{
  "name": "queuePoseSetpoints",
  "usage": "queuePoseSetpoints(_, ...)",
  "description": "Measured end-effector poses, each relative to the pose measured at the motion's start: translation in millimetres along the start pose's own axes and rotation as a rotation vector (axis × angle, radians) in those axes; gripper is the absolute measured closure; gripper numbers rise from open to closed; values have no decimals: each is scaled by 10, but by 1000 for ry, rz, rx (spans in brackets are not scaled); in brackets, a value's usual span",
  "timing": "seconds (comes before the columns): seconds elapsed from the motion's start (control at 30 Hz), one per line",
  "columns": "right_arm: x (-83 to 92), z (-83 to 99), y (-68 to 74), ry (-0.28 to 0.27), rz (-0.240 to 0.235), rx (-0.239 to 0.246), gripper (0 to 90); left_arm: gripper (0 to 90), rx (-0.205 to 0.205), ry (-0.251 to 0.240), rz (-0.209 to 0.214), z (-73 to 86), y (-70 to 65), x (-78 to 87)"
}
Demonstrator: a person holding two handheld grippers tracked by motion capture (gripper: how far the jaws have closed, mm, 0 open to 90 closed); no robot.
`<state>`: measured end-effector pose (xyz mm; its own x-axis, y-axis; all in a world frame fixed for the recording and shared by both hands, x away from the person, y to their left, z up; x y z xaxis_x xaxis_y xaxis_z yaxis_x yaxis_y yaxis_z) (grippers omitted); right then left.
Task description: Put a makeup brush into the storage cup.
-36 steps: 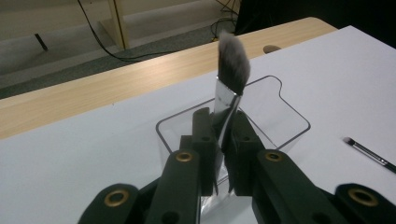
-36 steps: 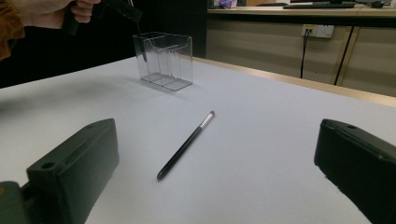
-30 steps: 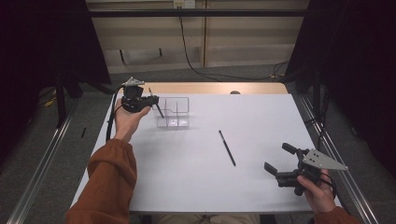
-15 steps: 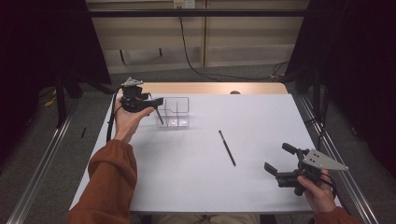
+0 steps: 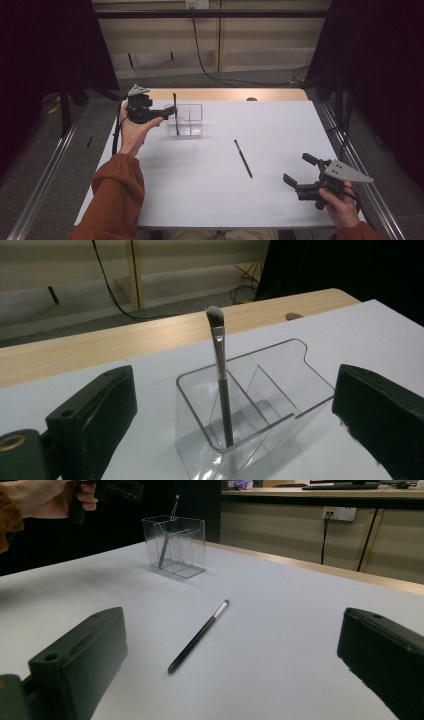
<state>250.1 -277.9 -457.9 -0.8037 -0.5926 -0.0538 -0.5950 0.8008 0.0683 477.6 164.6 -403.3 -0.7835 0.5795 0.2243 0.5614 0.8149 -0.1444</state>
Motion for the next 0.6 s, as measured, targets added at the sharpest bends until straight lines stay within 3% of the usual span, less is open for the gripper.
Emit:
queuePoseSetpoints(0.27,2,0,-1,1,0,1,0,36,-39,-25,30,-10,-67,83)
queuePoseSetpoints(0.6,0,2,-3,1,3,-1,0,35,-57,-40,28,73,-104,236)
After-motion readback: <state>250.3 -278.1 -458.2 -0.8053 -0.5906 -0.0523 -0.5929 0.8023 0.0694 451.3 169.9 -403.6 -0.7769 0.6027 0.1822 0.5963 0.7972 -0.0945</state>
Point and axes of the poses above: each handheld gripper's, and its own axes: x roughly backward along the jaws, z roughly out of its underside, y roughly to its left, the point moved 5 cm from there along -x, roughly forward along the jaws, and after that the axes turned 15 degrees about -y, right-handed, at the moved point
